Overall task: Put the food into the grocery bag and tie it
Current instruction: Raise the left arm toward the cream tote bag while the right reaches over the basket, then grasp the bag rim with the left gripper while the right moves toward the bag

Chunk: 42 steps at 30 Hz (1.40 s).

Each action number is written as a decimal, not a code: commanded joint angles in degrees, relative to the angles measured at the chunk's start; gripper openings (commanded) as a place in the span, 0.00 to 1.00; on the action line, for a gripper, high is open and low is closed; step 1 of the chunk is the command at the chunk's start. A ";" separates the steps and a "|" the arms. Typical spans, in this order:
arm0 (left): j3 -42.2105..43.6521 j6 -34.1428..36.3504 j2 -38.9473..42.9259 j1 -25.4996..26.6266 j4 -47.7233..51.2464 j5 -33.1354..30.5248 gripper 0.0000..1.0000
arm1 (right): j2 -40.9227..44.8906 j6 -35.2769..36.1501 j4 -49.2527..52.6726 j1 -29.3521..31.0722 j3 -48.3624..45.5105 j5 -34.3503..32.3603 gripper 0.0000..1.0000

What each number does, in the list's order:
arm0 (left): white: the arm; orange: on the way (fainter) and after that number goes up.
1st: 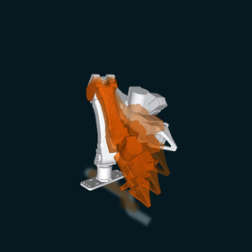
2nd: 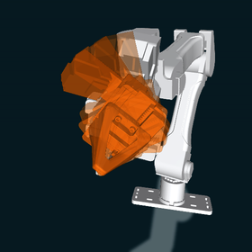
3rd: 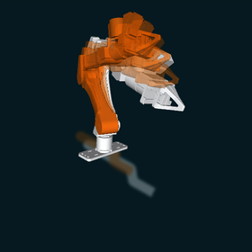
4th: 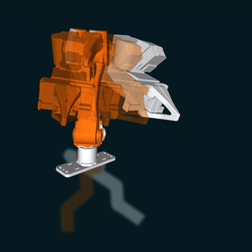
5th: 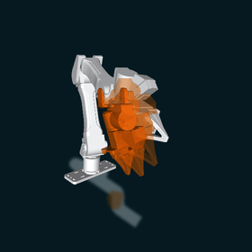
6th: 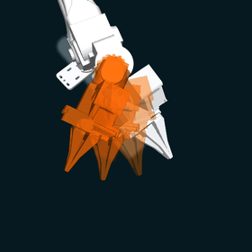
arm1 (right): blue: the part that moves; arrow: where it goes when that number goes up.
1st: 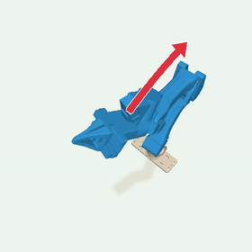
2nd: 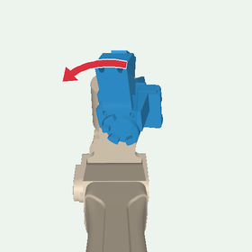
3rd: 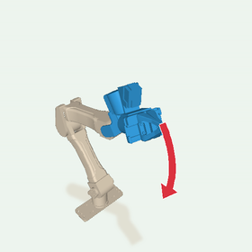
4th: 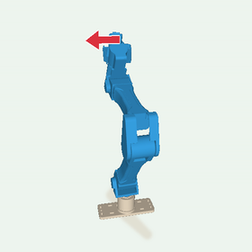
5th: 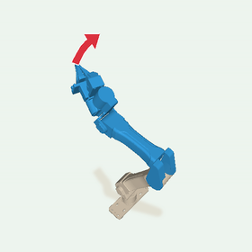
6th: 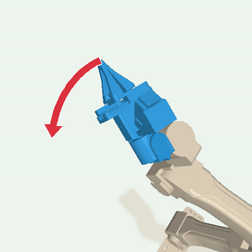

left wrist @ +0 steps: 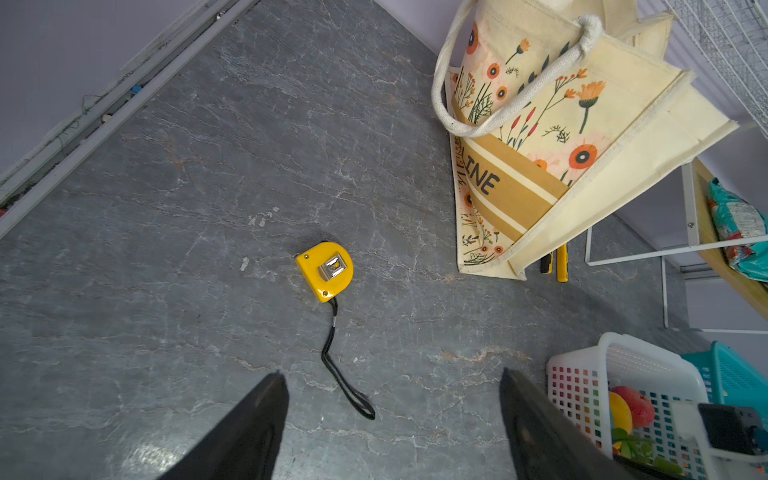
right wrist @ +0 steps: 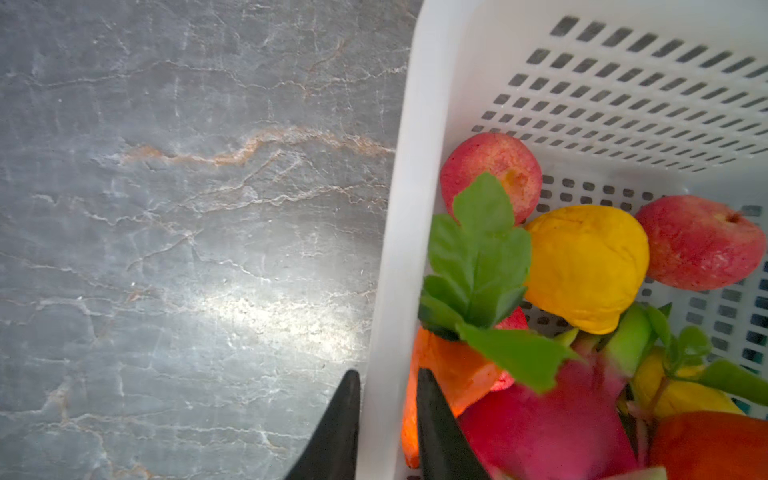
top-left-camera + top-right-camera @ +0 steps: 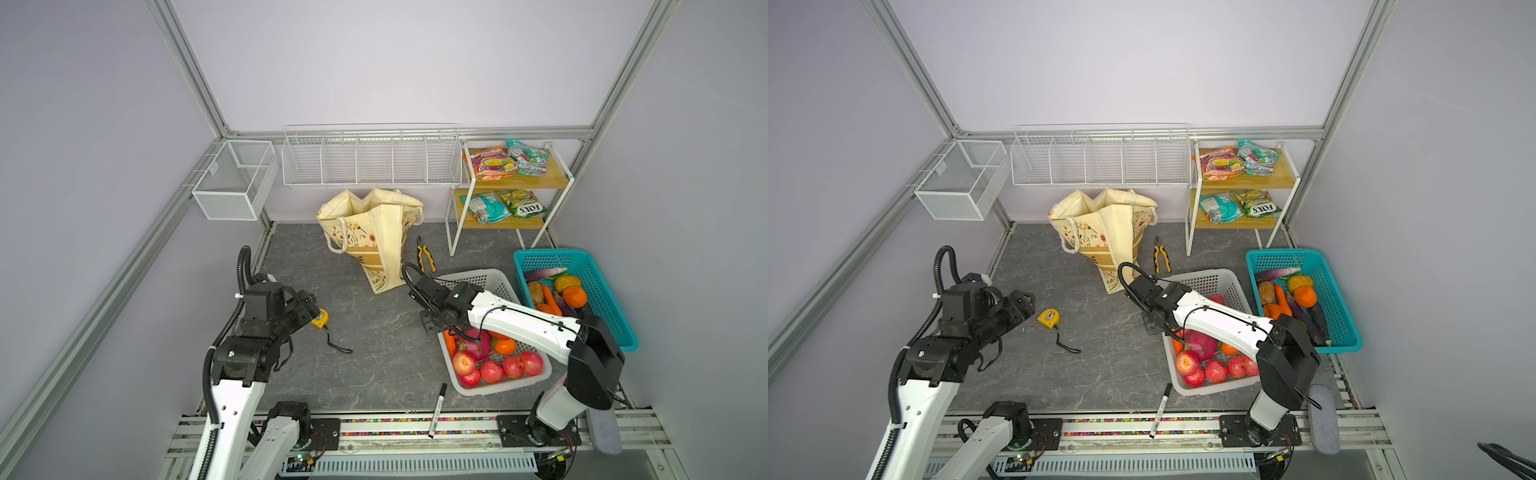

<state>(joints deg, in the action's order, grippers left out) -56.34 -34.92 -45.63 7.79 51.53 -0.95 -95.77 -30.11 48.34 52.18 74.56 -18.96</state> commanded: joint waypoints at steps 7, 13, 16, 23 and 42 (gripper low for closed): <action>-8.36 0.78 -14.44 -2.69 -10.35 4.78 0.81 | -5.22 3.34 -0.81 -5.15 5.74 0.96 0.11; -11.98 2.45 -22.49 -5.33 -13.28 5.77 0.82 | -8.24 4.65 0.44 -8.24 9.95 0.49 0.11; -15.21 3.51 -26.63 -5.74 -13.16 5.70 0.85 | -8.89 3.89 0.44 -9.37 10.56 -0.07 0.12; -21.42 5.01 -35.00 -5.72 -13.12 5.37 0.97 | -9.18 2.33 -0.86 -10.96 11.43 0.04 0.22; -50.74 4.87 -63.43 -8.23 -10.70 11.38 0.97 | 3.24 2.69 -1.14 -10.26 13.00 0.42 0.72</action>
<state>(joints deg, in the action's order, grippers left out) -103.37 -29.43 -106.52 -0.49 39.00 7.51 -94.21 -27.18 46.59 41.52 87.00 -18.15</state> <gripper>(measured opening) 0.972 0.722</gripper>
